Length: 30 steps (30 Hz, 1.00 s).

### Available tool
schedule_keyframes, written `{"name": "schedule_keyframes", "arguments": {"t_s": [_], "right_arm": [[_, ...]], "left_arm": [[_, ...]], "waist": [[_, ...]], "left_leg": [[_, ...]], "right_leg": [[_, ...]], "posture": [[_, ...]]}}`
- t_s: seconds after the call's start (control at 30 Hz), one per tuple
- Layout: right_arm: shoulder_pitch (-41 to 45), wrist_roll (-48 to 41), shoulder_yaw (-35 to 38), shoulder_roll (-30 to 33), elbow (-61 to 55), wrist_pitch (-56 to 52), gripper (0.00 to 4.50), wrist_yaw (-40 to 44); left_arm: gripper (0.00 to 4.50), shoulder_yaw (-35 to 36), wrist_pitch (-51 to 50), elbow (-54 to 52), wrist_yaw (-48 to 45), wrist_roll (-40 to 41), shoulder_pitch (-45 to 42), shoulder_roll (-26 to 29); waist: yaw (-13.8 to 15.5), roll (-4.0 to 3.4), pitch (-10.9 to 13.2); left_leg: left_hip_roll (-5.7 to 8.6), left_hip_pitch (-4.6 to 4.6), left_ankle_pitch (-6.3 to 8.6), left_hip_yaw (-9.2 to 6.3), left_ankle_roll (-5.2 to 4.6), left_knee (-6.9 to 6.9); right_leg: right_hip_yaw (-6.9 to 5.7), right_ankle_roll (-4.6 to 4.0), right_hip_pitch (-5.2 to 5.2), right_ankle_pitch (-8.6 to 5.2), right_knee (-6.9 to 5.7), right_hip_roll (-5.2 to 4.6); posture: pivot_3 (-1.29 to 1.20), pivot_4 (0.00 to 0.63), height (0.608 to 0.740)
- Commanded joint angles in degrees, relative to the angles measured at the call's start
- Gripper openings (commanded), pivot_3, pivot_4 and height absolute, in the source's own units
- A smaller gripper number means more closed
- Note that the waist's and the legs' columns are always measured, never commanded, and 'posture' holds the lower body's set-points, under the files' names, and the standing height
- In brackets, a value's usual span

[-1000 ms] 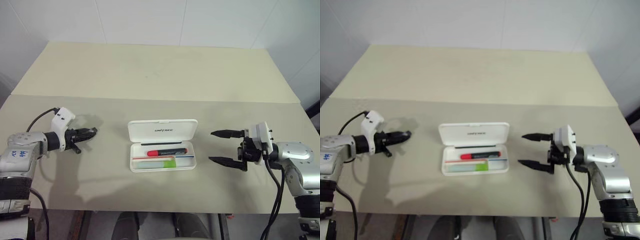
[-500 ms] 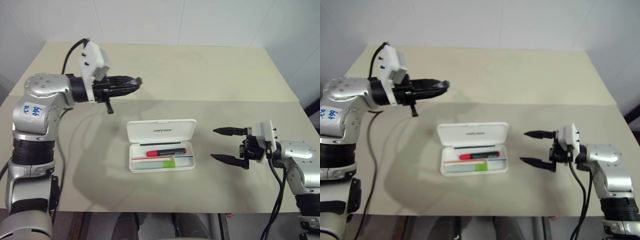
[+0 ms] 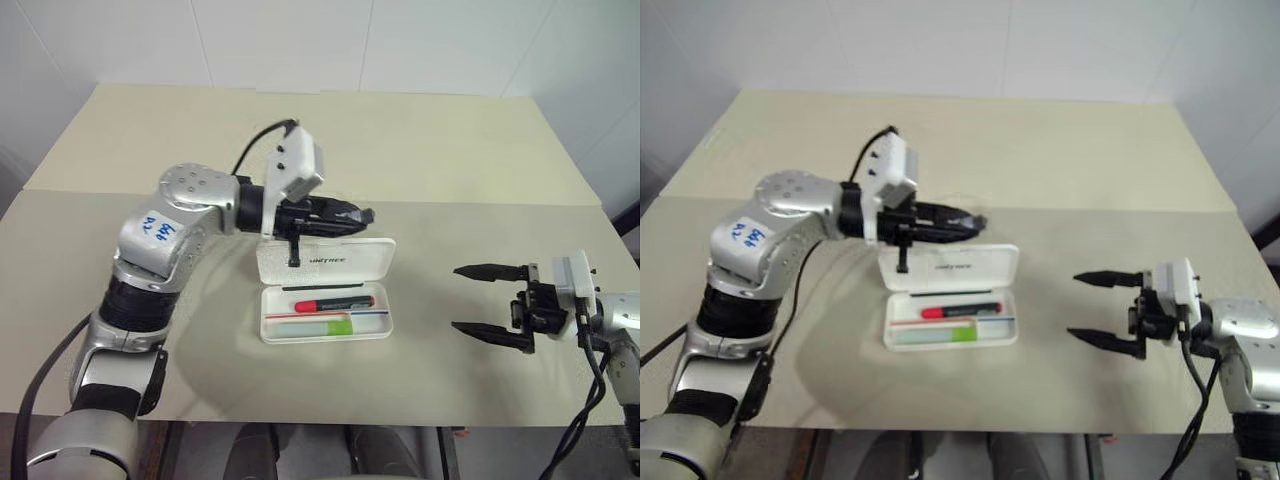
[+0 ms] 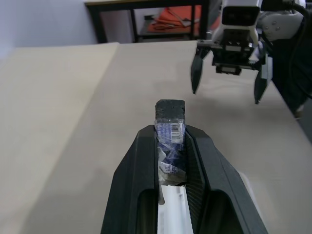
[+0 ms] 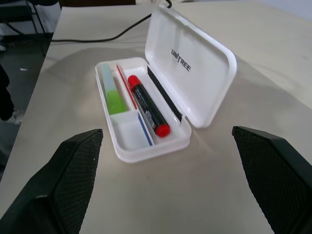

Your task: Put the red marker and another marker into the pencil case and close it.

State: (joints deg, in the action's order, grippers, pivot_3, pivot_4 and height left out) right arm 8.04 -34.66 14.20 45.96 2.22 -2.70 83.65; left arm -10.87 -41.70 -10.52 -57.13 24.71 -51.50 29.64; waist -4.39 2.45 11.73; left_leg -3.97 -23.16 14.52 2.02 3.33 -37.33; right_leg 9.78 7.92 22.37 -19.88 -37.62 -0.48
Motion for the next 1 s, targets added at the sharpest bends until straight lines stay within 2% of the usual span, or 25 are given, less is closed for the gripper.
{"name": "schedule_keyframes", "arguments": {"t_s": [0.03,0.4,0.63,1.0], "right_arm": [[-0.66,-0.42,2.28,1.00,-1.40,0.16,4.50,-0.57],[-2.98,-0.60,2.48,0.75,-4.01,-0.62,4.50,-3.48],[-4.54,-1.82,3.50,0.91,-5.09,-1.00,4.50,-3.11],[-4.26,-1.47,3.95,1.19,-4.14,-1.40,4.50,-3.00]], "left_arm": [[0.36,-1.14,-2.16,-4.10,1.10,1.67,-2.14,-2.03],[0.36,-7.58,-11.88,-10.89,6.70,1.84,0.37,-6.40],[0.36,-13.11,-14.47,-14.26,10.82,-1.10,3.78,-4.35],[0.36,-17.44,-16.76,-16.57,14.81,-2.85,7.87,-4.17]], "waist": [[-0.16,0.00,0.00],[-0.05,-0.01,0.00],[-0.09,-0.01,0.00],[0.01,-0.01,0.00]], "left_leg": [[0.01,0.01,0.00,0.00,0.00,0.00],[0.06,0.02,-0.04,-0.06,-0.03,0.02],[0.09,0.04,-0.06,-0.09,-0.06,0.01],[0.13,0.07,-0.07,-0.12,-0.08,0.01]], "right_leg": [[0.02,0.01,-0.01,0.01,0.00,0.00],[0.05,0.06,-0.05,0.03,0.02,-0.01],[0.07,0.09,-0.07,0.05,0.02,-0.01],[0.08,0.12,-0.17,0.06,0.11,-0.02]], "posture": [[0.00,0.150,0.740],[0.00,0.150,0.740],[0.00,0.150,0.740],[0.00,0.150,0.740]]}}
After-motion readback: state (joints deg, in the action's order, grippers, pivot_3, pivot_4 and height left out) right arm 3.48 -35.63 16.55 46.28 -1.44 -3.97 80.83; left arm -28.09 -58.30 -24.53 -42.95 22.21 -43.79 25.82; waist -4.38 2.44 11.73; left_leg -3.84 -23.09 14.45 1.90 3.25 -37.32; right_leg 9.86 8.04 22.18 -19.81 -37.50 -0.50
